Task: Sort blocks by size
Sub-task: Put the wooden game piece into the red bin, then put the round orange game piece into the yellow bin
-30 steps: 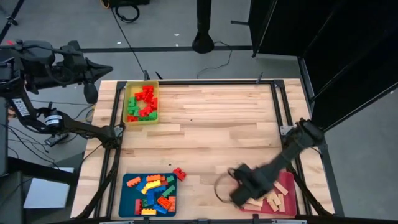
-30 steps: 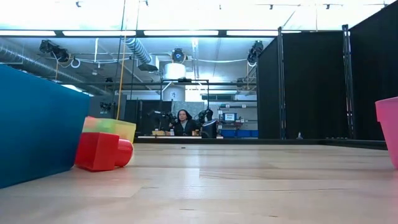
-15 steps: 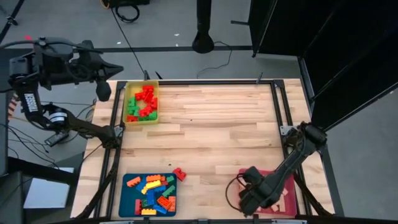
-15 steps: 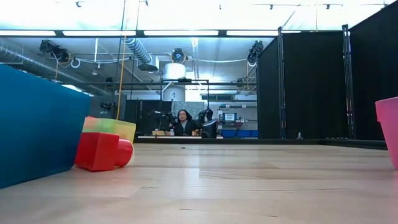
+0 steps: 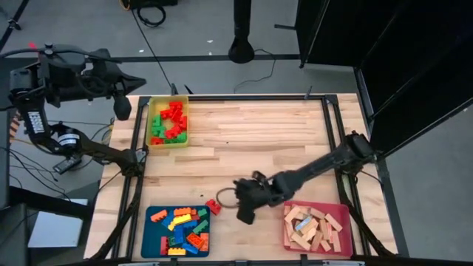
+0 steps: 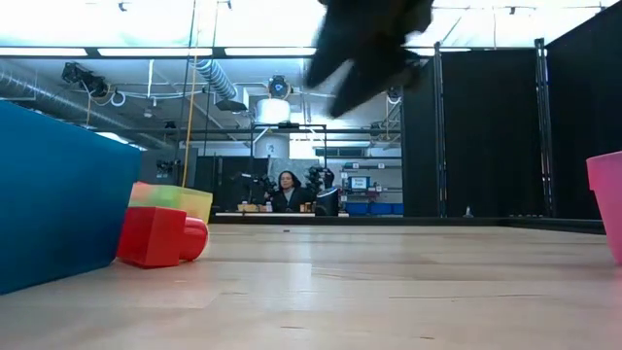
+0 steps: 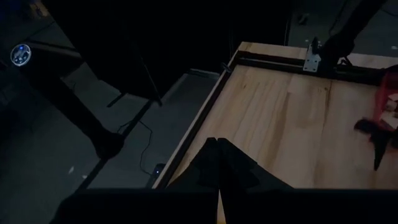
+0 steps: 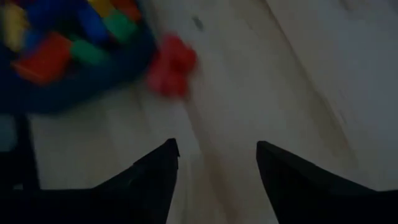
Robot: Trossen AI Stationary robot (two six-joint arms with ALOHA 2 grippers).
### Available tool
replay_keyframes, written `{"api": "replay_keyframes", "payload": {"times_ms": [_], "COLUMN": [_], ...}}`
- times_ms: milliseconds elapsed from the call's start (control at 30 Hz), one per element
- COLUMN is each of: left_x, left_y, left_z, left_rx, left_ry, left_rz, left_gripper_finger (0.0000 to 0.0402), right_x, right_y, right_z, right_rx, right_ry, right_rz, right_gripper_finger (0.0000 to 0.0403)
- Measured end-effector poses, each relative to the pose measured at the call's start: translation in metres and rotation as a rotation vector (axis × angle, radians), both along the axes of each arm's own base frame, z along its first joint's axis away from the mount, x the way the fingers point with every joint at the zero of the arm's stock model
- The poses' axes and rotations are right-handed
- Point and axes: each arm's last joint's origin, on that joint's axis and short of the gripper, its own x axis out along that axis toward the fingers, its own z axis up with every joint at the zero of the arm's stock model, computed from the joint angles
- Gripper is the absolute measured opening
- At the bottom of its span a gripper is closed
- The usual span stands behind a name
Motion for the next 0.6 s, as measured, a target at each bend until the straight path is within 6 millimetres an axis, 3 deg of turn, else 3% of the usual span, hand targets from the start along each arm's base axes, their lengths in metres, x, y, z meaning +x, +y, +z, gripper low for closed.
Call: {"api": "replay_keyframes", "payload": {"times_ms": [133,300,500,600], "left_x": [-0.001,-0.001,-0.001,-0.001], "left_y": [-0.001,0.0,0.0,0.0], "left_z": [0.0,0.0,0.0,0.0], "left_rx": [0.001,0.0,0.0,0.0], "left_ry": [-0.003,-0.002,-0.003,-0.002], "left_rz": [0.0,0.0,0.001,0.0], "left_gripper_finger": [0.0002,0.0002,0.0002,0.0002], "right_x": [0.015,0.018,0.024,0.037], "right_y": [-0.017,-0.026,-0.018,-0.007], "right_z": [-0.017,-0.032,-0.038,-0.055], "right_rx": [0.018,0.016,-0.038,-0.053], "right_ry": [-0.134,-0.224,-0.279,-0.253], "right_rz": [0.076,0.088,0.15,0.21], "right_gripper_finger": [0.0224,0.0214,0.0205,0.0204]}}
